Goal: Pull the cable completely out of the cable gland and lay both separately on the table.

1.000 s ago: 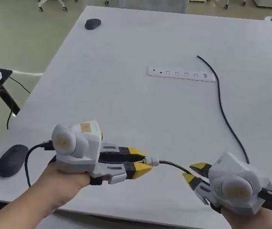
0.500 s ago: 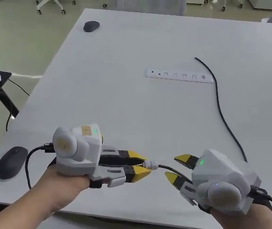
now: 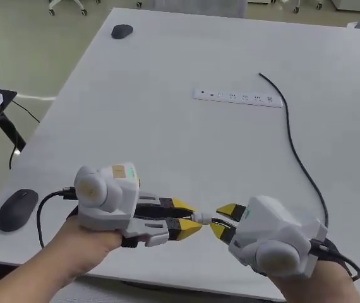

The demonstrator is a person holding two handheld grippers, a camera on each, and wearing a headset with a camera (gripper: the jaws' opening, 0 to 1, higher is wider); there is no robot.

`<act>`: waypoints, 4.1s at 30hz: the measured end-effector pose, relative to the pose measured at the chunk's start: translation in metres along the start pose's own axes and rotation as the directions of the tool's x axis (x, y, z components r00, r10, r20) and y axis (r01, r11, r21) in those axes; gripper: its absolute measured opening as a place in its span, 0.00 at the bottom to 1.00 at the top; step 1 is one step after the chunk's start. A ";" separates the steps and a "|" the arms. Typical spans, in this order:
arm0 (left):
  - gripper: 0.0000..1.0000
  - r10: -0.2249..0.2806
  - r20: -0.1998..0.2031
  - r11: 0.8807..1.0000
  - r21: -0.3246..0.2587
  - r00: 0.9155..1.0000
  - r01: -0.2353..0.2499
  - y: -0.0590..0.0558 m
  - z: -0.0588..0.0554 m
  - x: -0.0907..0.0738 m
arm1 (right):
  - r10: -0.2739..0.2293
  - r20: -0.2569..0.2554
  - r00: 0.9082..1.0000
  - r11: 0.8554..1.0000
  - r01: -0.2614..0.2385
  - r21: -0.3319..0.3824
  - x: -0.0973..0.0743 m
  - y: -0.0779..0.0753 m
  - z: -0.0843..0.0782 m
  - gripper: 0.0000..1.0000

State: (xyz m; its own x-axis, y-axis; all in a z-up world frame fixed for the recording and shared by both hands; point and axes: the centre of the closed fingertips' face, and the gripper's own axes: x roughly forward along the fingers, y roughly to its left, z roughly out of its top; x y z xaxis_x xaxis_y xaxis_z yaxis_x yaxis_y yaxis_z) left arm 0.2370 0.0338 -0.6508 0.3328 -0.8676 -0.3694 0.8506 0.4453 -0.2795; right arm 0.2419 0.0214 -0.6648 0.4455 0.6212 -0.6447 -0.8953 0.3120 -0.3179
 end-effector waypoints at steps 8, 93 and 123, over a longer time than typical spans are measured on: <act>0.15 0.003 -0.004 1.000 0.000 1.000 -0.003 0.000 -0.001 0.001 | -0.001 0.008 1.000 1.000 0.001 -0.021 -0.001 0.001 0.000 0.01; 0.15 0.024 0.010 1.000 0.014 1.000 -0.024 0.005 0.002 -0.004 | -0.119 -0.155 0.981 0.826 0.185 0.532 0.008 -0.024 -0.098 0.00; 0.15 0.040 0.008 0.999 0.012 0.999 -0.040 0.014 0.005 -0.007 | -0.070 -0.058 0.996 0.979 0.080 0.189 -0.006 -0.015 -0.012 0.20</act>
State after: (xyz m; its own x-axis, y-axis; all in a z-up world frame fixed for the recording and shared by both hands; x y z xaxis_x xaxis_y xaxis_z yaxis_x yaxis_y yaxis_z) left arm 0.2489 0.0453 -0.6472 0.3698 -0.8509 -0.3732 0.8415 0.4770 -0.2537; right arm 0.2531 0.0043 -0.6649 0.5059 0.5550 -0.6603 -0.8401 0.4905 -0.2314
